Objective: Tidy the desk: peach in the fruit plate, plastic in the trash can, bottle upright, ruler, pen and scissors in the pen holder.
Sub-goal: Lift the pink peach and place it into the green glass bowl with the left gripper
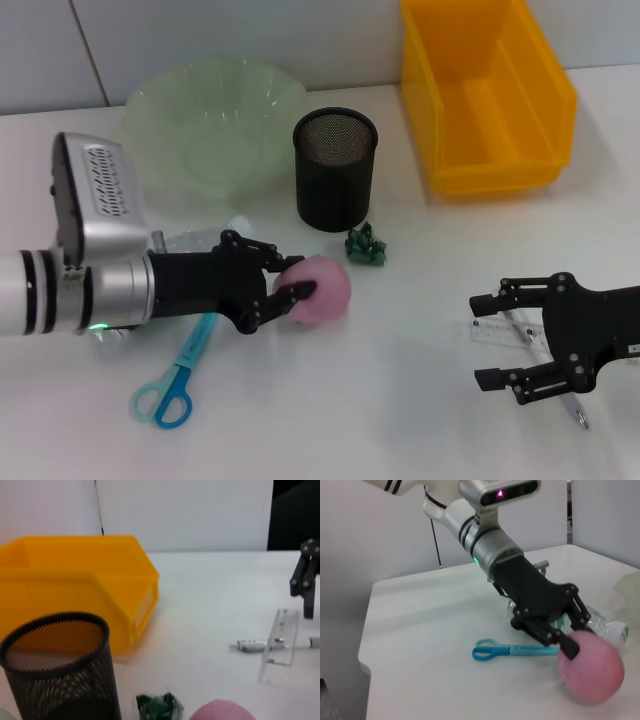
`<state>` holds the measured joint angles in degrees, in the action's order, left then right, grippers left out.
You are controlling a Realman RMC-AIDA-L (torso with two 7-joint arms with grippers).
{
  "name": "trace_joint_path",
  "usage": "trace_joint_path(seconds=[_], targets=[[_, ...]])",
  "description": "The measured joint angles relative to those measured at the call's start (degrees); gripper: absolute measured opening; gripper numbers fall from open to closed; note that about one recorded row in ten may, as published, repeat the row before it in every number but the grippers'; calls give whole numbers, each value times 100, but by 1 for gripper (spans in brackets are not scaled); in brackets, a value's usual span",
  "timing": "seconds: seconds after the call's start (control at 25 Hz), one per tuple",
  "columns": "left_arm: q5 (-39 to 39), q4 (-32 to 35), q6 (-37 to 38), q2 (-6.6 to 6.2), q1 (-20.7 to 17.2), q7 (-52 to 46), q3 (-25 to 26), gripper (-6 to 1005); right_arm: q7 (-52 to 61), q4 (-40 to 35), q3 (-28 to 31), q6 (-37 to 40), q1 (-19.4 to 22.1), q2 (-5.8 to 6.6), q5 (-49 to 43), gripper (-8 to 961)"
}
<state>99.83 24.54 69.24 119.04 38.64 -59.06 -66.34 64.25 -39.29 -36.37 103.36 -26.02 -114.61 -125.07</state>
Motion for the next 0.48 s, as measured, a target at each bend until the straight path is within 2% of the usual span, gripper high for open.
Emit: trace_joint_path(seconds=[0.08,0.16,0.24,0.28,0.32,0.4,0.48], targets=[[-35,86,69,-11,-52,-17,0,282,-1,0,8,0,7,0,0,826],[-143,720,263,-45,-425,-180,34,265,-1,1,21,0,19,0,0,826],[-143,720,263,-45,-425,-180,34,249,-1,-1,25,0,21,0,1,826],[-182,1035,287,-53,-593,-241,75,241,-1,-3,25,1,21,0,1,826],[-297,1982,278,-67,-1068,-329,457,238,0,-13,25,0,22,0,1,826],[-356,2225,282,-74,-1175,-330,670,231,24,-44,19,0,23,0,0,826],[-356,2225,282,-74,-1175,-330,670,224,55,-66,3,0,18,-5,0,826]])
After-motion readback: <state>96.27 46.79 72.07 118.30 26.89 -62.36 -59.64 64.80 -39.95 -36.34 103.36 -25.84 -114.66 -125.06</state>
